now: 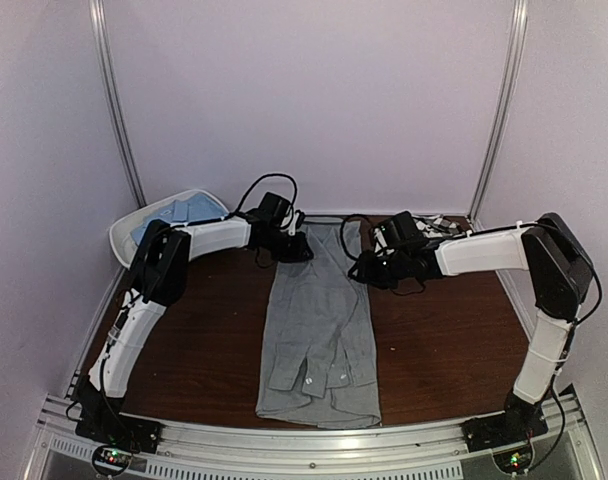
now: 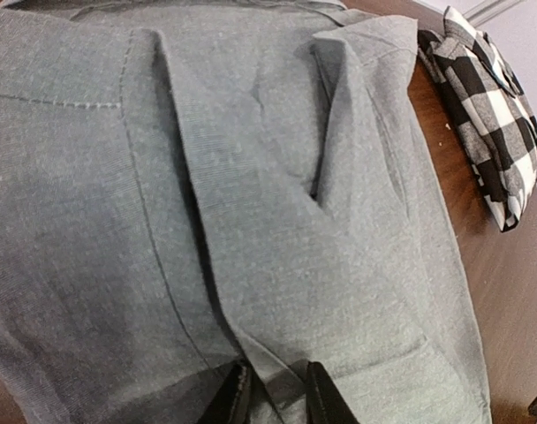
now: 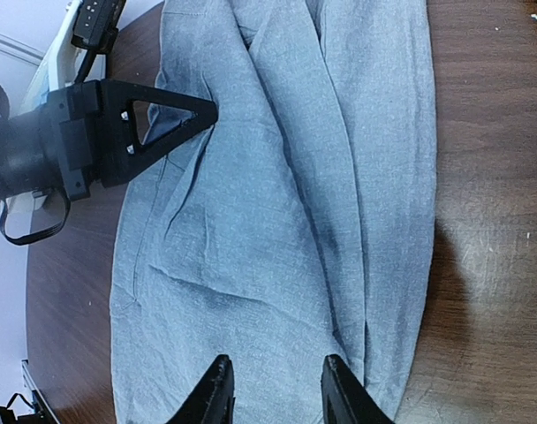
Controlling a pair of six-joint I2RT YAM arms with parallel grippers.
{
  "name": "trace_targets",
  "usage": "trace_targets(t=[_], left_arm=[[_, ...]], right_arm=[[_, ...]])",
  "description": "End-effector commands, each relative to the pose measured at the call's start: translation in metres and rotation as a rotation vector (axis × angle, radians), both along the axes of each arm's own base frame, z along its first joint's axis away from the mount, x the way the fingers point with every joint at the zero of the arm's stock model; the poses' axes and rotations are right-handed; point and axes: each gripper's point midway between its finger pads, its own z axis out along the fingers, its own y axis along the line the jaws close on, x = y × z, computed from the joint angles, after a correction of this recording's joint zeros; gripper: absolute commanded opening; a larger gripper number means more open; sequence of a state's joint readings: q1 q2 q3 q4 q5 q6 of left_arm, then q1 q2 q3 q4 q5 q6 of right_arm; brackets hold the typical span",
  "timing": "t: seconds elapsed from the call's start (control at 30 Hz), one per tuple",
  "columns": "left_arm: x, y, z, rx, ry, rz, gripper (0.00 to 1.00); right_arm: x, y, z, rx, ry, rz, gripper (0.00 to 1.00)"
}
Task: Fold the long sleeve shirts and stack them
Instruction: Smooth out the rectangle-folded shirt at the center of the board.
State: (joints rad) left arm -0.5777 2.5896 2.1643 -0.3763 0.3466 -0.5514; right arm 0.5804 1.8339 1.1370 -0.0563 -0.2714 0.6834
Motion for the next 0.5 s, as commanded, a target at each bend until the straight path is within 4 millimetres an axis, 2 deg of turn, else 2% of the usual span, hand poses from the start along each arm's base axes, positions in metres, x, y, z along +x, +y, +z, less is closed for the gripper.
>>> trace_targets(t=[0.0, 0.2, 0.33, 0.47], left_arm=[[0.010, -0.009, 0.015, -0.049, -0.050, -0.008, 0.12], [0.015, -0.003, 0.037, -0.061, -0.074, 0.007, 0.00], [0.019, 0.001, 0.059, -0.076, -0.106, 0.016, 0.00], [0.021, 0.002, 0.071, -0.087, -0.124, 0.021, 0.00]], right_arm=[[0.001, -0.005, 0.012, 0.010, -0.044, 0.002, 0.36], [0.001, -0.006, 0.006, 0.020, -0.036, -0.004, 0.36], [0.001, -0.006, 0.002, 0.014, -0.031, -0.004, 0.35], [-0.001, -0.007, 0.001, 0.014, -0.025, -0.006, 0.35]])
